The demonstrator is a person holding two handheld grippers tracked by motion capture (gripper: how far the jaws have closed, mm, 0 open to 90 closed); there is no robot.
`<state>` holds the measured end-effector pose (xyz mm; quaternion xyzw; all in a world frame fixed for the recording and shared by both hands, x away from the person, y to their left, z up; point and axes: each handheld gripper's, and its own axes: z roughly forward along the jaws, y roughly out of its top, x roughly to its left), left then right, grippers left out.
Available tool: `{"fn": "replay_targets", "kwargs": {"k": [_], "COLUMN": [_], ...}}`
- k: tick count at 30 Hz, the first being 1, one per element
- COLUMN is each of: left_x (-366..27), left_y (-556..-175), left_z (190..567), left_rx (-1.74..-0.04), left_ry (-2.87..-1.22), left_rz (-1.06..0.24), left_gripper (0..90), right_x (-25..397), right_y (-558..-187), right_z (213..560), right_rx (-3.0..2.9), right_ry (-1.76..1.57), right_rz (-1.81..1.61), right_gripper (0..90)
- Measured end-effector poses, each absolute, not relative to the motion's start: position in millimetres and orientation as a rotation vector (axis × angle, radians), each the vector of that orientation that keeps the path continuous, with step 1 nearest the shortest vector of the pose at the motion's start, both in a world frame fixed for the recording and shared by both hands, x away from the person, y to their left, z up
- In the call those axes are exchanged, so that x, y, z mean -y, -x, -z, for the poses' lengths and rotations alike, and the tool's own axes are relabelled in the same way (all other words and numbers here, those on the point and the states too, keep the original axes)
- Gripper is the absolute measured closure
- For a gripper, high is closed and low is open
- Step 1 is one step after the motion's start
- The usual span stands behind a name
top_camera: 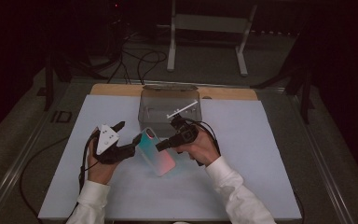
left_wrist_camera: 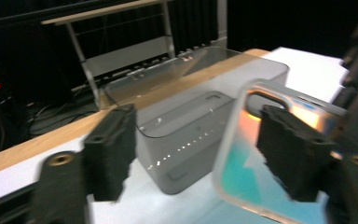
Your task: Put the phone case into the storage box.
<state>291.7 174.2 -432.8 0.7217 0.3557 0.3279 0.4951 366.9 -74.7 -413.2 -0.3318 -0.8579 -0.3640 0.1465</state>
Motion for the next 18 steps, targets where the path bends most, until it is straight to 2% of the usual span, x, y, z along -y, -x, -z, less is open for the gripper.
{"fn": "replay_targets", "kwargs": {"k": [5,7,18], "left_x": [-178,-179,-187], "left_y": [-294,-294,-292], "left_z": [431,430,426], "left_rx": [-0.918,-0.922,-0.936], "left_ry": [-1.738,-1.738,-1.704], "left_rz": [-0.798,-0.803,-0.817], "left_gripper": [4.5,0.9,0.1], "right_x": [74,75,80], "right_y": [-365,-364,-362], "right_z": [411,411,405], "right_rx": [2.489,2.494,2.512], "right_ry": [0.950,0.953,0.965], "right_rz": [1.056,1.059,1.083], "right_gripper": [82.2,82.2,82.1]}}
